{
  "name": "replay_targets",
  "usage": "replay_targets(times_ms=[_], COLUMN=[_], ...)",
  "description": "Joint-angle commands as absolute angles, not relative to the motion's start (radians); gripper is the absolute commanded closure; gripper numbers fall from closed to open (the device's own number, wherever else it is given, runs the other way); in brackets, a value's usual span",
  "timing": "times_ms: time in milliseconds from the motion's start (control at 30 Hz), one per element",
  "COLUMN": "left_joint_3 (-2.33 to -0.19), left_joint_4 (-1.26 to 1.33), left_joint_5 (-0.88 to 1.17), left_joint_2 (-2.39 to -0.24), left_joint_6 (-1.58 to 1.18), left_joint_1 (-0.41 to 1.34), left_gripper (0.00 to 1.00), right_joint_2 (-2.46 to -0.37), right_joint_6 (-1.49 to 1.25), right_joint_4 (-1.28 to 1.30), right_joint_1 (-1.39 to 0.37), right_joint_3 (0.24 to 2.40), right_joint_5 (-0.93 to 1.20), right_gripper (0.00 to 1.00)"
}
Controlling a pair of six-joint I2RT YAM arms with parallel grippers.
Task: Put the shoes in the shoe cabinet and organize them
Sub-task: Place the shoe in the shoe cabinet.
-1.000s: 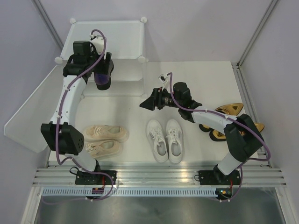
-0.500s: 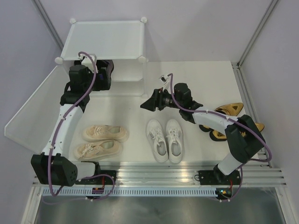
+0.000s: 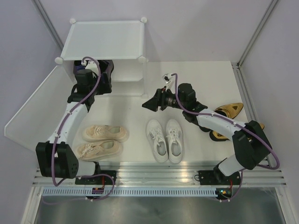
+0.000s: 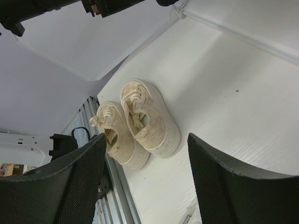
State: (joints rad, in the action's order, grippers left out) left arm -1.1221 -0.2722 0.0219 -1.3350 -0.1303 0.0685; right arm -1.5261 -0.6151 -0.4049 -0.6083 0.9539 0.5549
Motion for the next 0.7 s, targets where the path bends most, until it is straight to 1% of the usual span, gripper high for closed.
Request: replay_targets(times_ms=[0, 33, 300, 667], left_joint_3=[-1.183, -1.192, -1.235, -1.331], left_joint_4=[-0.201, -0.199, -0.187, -0.187], left_joint_5=[0.005, 0.005, -0.057, -0.103], left_joint_2=[-1.388, -1.400, -1.445, -1.515], left_joint_6=[-0.153, -0.149, -0.109, -0.060], left_joint_1=[0.064, 0.064, 0.063, 0.048], left_gripper=[0.23, 0.26, 0.30, 0.30], right_joint_2=[-1.483, -1.482, -1.470, -1.482], right_joint_6=[-0.566, -0.563, -0.548, -0.551], right_joint_4=[-0.405, -0.402, -0.387, -0.390], right_joint_1=[-0.604, -0.606, -0.604, -0.604], right_joint_3=[0.951, 0.951, 0.956, 0.960], right_joint_5=[0.531, 0.526, 0.518, 0.525], right_gripper=[0.26, 0.26, 0.26, 0.25])
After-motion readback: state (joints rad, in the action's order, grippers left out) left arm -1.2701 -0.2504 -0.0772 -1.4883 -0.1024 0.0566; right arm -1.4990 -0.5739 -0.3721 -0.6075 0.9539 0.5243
